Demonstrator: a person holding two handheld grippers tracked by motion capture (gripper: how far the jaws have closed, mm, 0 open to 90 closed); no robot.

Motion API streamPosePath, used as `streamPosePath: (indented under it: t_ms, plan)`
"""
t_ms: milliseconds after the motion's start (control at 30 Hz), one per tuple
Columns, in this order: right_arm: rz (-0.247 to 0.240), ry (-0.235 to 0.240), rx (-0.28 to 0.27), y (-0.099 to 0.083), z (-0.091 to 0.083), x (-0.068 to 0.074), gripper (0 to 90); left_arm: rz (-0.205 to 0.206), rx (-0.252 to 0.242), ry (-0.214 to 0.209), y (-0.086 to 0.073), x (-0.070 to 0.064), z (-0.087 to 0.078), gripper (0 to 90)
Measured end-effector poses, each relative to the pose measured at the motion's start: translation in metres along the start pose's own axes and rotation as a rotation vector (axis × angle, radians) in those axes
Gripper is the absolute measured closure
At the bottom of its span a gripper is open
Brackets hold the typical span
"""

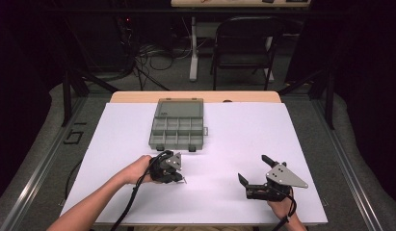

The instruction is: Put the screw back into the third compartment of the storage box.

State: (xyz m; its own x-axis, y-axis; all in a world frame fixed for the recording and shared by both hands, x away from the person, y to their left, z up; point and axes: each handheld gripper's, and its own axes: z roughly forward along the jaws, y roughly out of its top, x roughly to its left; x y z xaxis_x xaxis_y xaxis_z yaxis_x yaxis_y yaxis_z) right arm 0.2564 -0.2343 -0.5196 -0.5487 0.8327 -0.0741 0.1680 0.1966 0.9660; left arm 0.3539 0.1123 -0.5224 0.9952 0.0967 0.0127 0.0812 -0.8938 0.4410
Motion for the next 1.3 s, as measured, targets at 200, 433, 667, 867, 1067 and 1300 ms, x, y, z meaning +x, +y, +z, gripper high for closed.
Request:
streamPosePath:
  t_ms: [200, 433, 667, 867, 1067, 1300]
  plan:
    - [0.001, 0.001, -0.002, 0.0, 0.0, 0.0, 0.0, -0.009, 0.011, 0.008, 0.001, 0.006, -0.006, 86.8]
    - [-0.001, 0.002, -0.001, 0.0, 0.0, 0.0, 0.0, -0.024, 0.019, 0.014, 0.0, 0.013, -0.012, 86.8]
    - [0.0, -0.001, -0.002, 0.0, 0.0, 0.0, 0.1, -0.038, 0.026, 0.032, -0.001, 0.023, -0.021, 86.9]
    - [-0.003, 0.0, -0.001, 0.0, 0.0, 0.0, 0.1, -0.052, 0.026, 0.048, -0.003, 0.032, -0.027, 86.8]
    - [-0.003, 0.0, 0.001, 0.0, 0.0, 0.0, 0.1, -0.078, 0.009, 0.071, -0.004, 0.039, -0.036, 86.9]
    - [-0.002, -0.001, 0.0, 0.0, 0.0, 0.0, 0.1, -0.093, -0.014, 0.111, -0.001, 0.048, -0.049, 86.9]
